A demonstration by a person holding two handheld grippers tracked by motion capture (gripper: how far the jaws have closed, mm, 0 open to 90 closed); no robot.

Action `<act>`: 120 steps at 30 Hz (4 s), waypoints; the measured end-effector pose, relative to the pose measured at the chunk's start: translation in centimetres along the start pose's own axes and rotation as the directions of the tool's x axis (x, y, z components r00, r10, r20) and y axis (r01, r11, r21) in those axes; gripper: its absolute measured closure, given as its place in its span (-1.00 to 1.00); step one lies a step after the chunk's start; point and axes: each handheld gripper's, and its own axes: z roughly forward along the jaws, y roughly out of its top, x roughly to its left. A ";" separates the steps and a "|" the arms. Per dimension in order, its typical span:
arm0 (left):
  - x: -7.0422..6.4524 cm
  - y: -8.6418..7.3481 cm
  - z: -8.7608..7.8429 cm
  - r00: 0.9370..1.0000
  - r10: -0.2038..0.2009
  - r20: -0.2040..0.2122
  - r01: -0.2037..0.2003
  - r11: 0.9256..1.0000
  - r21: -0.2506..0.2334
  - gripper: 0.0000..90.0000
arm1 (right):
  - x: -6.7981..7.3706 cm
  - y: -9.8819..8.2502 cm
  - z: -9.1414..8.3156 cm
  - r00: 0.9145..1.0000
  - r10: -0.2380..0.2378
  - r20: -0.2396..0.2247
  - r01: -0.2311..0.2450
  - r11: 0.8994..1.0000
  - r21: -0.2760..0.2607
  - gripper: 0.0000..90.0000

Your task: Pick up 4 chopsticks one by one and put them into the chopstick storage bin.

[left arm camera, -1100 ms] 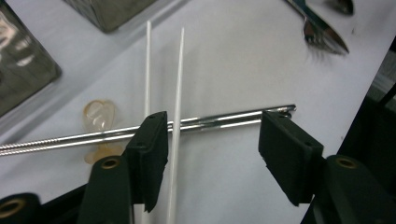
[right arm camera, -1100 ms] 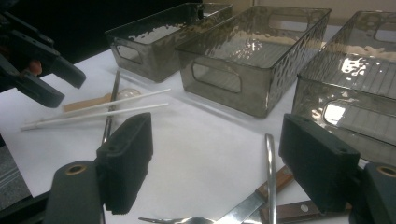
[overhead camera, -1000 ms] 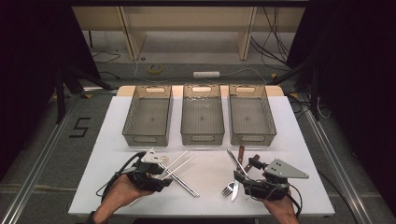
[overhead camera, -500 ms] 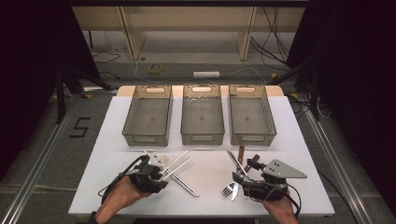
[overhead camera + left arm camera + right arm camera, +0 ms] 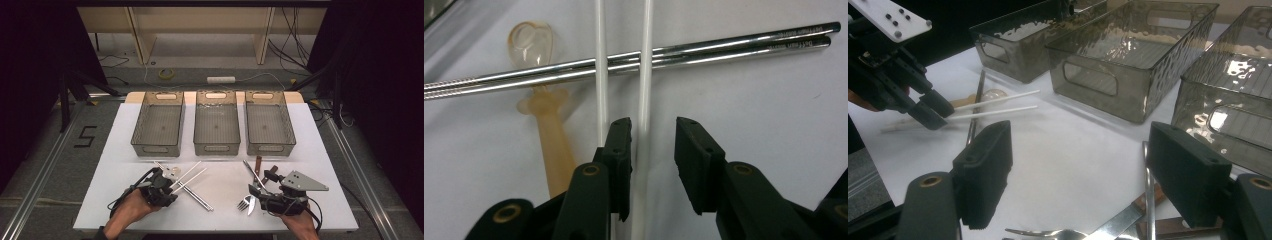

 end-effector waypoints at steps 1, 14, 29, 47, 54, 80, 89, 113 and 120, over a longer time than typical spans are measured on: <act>-0.1 0.0 0.1 1.000 0.001 -0.002 -0.001 1.000 0.006 0.51 | 0.0 0.0 0.0 1.000 0.000 0.000 0.000 1.000 0.000 -0.38; -0.8 0.1 0.2 0.999 0.034 -0.034 -0.034 0.999 -0.001 0.51 | 0.1 0.0 0.1 1.000 -0.007 -0.011 0.007 1.000 0.008 -0.37; -0.5 0.0 1.0 0.998 0.062 0.013 -0.063 0.997 0.048 0.69 | 0.0 0.0 0.1 1.000 0.002 -0.013 -0.002 1.000 0.003 -0.37; -0.8 0.3 -0.6 0.994 0.101 0.040 -0.101 0.995 -0.011 0.87 | -0.1 0.0 0.0 1.000 0.004 -0.013 -0.004 1.000 0.001 -0.36; 0.2 0.8 -2.3 0.997 0.062 0.043 -0.057 0.993 -0.101 0.87 | -0.1 0.0 -0.1 1.000 0.004 -0.007 -0.004 1.000 -0.001 -0.36; 5.7 3.5 -6.3 0.993 -0.111 0.035 0.116 0.915 -0.387 0.87 | -0.4 0.0 -0.4 1.000 0.012 0.013 -0.012 0.999 -0.032 -0.43; 8.5 4.6 -7.3 0.983 -0.181 0.017 0.170 0.886 -0.430 0.87 | -0.5 0.0 -0.3 1.000 0.012 0.013 -0.011 0.999 -0.030 -0.43; 15.0 7.5 -8.2 0.940 -0.338 -0.056 0.267 0.824 -0.499 0.87 | -0.5 -0.1 -0.3 1.000 0.020 0.006 -0.020 0.999 -0.027 -0.42; 17.0 7.7 -7.3 0.922 -0.386 -0.023 0.319 0.793 -0.520 0.87 | -0.5 -0.1 -0.2 1.000 0.021 0.002 -0.021 0.999 -0.026 -0.42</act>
